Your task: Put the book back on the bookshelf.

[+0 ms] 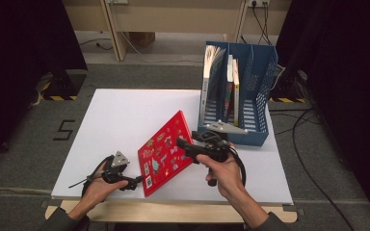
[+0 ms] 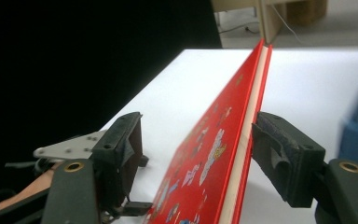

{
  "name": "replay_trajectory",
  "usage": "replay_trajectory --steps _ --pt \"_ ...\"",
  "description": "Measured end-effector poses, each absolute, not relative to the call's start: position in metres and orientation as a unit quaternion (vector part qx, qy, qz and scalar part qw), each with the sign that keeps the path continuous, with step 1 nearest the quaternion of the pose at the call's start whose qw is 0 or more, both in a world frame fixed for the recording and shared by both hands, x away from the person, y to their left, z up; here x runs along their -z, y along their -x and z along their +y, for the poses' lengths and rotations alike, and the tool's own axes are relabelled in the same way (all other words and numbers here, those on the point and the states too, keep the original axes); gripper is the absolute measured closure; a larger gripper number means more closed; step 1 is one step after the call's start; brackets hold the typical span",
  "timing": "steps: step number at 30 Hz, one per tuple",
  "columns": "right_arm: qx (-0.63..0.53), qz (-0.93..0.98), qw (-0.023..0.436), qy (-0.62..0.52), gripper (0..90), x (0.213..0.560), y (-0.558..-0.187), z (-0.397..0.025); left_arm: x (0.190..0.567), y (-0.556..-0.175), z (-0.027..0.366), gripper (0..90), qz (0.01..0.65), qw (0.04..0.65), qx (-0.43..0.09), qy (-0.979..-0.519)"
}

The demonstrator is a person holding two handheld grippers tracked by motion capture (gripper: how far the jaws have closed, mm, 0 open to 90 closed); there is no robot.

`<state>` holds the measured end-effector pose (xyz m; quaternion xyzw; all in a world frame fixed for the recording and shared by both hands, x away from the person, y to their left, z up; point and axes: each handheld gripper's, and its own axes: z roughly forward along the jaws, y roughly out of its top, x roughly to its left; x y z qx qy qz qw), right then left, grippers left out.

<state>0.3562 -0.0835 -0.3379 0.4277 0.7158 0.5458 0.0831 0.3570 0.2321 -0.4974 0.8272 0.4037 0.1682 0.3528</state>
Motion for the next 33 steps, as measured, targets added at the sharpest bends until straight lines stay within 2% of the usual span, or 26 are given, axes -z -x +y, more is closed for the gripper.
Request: replay_trajectory --steps 5,11,12,15,20,26,29,31,33 --pt "-0.548 0.738 0.089 -0.384 34.4 0.312 -0.358 -0.055 0.499 -0.362 0.227 3.9 0.410 0.356 -0.162 -0.824" --pt "-0.546 0.758 0.091 -0.346 37.5 0.298 -0.354 -0.033 0.501 -0.368 0.218 3.0 0.412 0.363 -0.161 -0.820" --pt "-0.542 0.763 0.069 -0.345 38.1 0.299 -0.354 -0.028 0.501 -0.369 0.217 3.1 0.410 0.360 -0.162 -0.822" --pt "-0.522 0.784 0.044 -0.333 40.2 0.309 -0.351 -0.016 0.501 -0.369 0.216 4.0 0.406 0.362 -0.162 -0.823" --pt "-0.515 0.798 0.062 -0.306 49.5 0.313 -0.349 -0.009 0.502 -0.369 0.216 5.1 0.404 0.364 -0.163 -0.823" --pt "-0.515 0.796 0.094 -0.304 53.4 0.319 -0.350 -0.014 0.502 -0.368 0.216 5.5 0.402 0.365 -0.165 -0.824" --pt "-0.522 0.789 0.106 -0.305 51.1 0.325 -0.352 -0.018 0.502 -0.369 0.216 5.6 0.404 0.368 -0.165 -0.821" --pt "-0.536 0.776 0.106 -0.314 43.5 0.331 -0.354 -0.021 0.502 -0.369 0.215 5.9 0.405 0.369 -0.163 -0.821" --pt "-0.549 0.766 0.102 -0.317 44.1 0.336 -0.356 -0.024 0.502 -0.369 0.216 6.1 0.404 0.370 -0.163 -0.820"
